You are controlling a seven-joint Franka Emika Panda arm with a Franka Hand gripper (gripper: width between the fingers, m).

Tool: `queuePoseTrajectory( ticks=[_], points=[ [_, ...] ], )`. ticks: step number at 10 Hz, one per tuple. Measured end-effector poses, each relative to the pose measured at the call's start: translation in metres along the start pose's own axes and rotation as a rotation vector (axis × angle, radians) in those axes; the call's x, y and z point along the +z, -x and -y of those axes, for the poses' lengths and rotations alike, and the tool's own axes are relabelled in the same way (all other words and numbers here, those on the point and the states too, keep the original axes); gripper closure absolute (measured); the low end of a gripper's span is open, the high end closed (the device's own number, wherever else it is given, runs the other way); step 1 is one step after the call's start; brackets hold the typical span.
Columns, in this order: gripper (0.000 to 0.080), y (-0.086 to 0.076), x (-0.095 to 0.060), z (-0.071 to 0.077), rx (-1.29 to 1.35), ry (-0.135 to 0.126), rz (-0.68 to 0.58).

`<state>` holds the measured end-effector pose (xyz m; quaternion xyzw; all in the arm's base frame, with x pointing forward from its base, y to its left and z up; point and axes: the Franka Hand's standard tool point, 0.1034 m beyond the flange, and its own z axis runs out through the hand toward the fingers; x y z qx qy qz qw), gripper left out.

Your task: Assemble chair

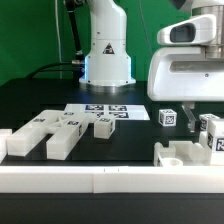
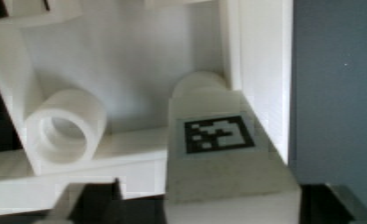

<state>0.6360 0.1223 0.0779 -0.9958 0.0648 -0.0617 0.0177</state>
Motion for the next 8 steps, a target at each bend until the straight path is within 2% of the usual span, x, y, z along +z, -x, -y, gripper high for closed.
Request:
queuePoseTrajectory(
  ticks=[1,2,8],
  points=[
    [0.0402,0.0001,0.0001,0.0,0.017,0.0,0.0],
    [0.0509,0.0002,0.0003,0.0002,0.045,-0.001,0.001],
    [0.0509,0.0011,0.0011,0.0023,0.523,-0.013,-0.004]
  ],
)
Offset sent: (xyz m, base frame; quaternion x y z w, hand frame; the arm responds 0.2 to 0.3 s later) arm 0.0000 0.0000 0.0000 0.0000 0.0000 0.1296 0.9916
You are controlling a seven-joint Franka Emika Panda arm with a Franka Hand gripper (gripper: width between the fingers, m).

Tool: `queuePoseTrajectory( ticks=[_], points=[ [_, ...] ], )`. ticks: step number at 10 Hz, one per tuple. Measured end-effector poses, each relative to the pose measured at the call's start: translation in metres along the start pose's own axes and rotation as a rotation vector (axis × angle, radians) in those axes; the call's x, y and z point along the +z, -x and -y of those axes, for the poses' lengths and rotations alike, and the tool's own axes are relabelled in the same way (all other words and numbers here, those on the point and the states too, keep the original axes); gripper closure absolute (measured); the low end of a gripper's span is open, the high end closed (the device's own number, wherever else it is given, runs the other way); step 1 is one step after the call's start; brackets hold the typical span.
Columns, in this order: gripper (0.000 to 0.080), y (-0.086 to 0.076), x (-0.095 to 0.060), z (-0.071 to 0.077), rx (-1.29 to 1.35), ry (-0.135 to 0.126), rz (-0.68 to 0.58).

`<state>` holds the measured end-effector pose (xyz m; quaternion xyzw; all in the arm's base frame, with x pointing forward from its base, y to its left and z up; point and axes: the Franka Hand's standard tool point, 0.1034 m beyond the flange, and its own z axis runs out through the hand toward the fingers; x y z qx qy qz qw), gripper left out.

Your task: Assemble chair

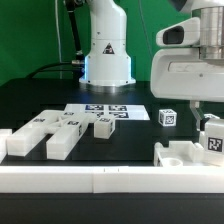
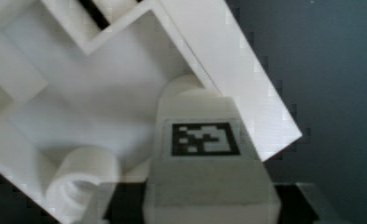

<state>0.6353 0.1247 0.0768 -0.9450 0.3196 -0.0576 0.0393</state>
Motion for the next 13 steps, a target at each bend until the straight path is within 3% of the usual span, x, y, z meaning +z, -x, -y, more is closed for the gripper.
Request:
queuePoseTrajectory(
  ticks=[7,12,13],
  points=[
    [0.0508,0.0034,0.0006,0.0006,0.745,-0.001,-0.001],
    [0.0508,0.0037,0.0009,0.0007,0.78,-0.004,0.005],
    [0.0326,0.003,0.0006,0.0005,0.74,-0.003,0.006]
  ],
)
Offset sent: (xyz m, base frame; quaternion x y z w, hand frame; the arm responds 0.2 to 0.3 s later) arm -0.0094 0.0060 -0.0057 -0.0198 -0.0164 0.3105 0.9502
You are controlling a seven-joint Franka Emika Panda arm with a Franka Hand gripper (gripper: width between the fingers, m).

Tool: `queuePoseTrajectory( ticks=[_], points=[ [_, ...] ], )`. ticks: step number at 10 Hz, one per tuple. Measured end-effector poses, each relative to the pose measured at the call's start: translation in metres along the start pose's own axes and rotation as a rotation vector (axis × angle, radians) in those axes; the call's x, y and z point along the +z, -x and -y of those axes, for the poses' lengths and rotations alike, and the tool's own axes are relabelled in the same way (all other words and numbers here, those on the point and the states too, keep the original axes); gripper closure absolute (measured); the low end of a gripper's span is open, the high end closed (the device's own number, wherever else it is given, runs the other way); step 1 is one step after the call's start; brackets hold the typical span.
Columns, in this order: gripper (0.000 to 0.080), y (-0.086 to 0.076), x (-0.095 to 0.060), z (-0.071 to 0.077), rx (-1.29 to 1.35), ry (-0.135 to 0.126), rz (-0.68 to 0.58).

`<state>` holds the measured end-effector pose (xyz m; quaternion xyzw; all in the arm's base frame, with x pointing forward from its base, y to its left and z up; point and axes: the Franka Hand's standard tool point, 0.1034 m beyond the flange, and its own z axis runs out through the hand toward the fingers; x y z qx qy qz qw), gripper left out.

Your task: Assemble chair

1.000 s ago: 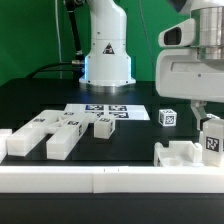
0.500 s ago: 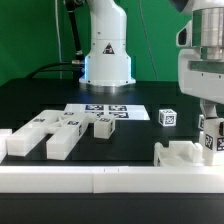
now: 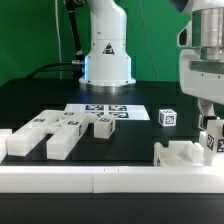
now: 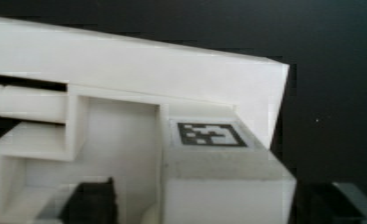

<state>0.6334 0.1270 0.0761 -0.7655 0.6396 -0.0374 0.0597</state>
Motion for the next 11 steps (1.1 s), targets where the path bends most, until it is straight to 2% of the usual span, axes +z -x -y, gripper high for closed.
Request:
queuePoseTrajectory(
  ticks=[1,2,3,6,8,11],
  points=[
    [0.0209,0.0012,-0.0004,0.0002,-0.024,0.004,0.002],
    [0.0209,0.0016,-0.0005,0.0003,-0.147,0.005,0.0],
    [0.016,0.0019,-0.0008,0.0006,-0.231,0.005,0.0],
    [0.0152,-0.0012,-0.0009,0.0011,-0.596,0.004,0.0],
    [0.0151,-0.0001,-0.0011,0.0023,-0.733,0.003,0.001],
    [0.0151,0.001,-0.0024,0.0035,-1.016,0.018,-0.01]
  ],
)
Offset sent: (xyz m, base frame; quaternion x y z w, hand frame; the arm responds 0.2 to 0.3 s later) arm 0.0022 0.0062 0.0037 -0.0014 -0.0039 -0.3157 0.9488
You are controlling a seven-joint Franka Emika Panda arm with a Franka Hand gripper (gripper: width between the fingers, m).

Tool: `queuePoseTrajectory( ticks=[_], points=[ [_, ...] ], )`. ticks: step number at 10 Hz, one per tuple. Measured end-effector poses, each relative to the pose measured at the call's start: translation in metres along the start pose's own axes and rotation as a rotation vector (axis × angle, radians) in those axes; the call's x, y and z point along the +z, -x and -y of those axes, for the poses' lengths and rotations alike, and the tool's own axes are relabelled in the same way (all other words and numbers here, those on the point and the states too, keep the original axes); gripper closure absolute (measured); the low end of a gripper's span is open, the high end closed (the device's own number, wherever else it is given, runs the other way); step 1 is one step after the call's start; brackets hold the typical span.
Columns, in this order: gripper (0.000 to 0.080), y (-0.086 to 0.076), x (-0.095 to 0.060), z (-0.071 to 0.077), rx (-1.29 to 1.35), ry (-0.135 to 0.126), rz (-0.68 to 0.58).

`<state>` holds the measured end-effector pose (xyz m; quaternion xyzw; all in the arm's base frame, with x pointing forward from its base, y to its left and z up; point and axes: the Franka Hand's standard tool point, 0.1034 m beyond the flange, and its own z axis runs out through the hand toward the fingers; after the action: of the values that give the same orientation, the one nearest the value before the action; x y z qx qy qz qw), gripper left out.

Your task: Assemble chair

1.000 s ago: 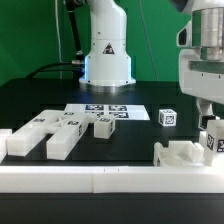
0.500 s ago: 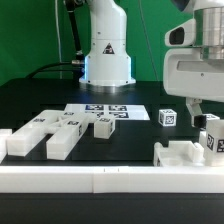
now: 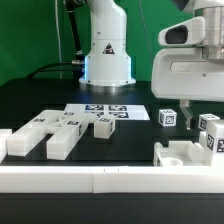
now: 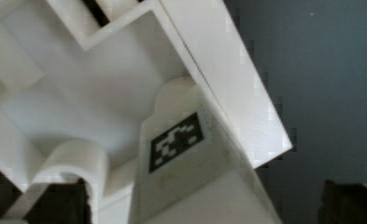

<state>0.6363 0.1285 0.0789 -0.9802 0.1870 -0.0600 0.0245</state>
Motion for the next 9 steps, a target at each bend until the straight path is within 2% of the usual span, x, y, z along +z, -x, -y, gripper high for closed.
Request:
queuePoseTrajectory(
  ticks=[3,5,6,7,9],
  points=[
    [0.0151,-0.0025,-0.0001,-0.0037,-0.215,0.008,-0.003],
    [0.0402,-0.0051,-0.0001,-0.0078,-0.277,0.008,-0.003],
    [0.0402,-0.005,-0.0001,-0.0077,-0.267,0.008,-0.003],
    [0.051,-0.0051,-0.0001,-0.0077,-0.25,0.008,-0.003],
    [0.051,-0.0051,-0.0001,-0.0078,-0.211,0.007,-0.004]
  ],
)
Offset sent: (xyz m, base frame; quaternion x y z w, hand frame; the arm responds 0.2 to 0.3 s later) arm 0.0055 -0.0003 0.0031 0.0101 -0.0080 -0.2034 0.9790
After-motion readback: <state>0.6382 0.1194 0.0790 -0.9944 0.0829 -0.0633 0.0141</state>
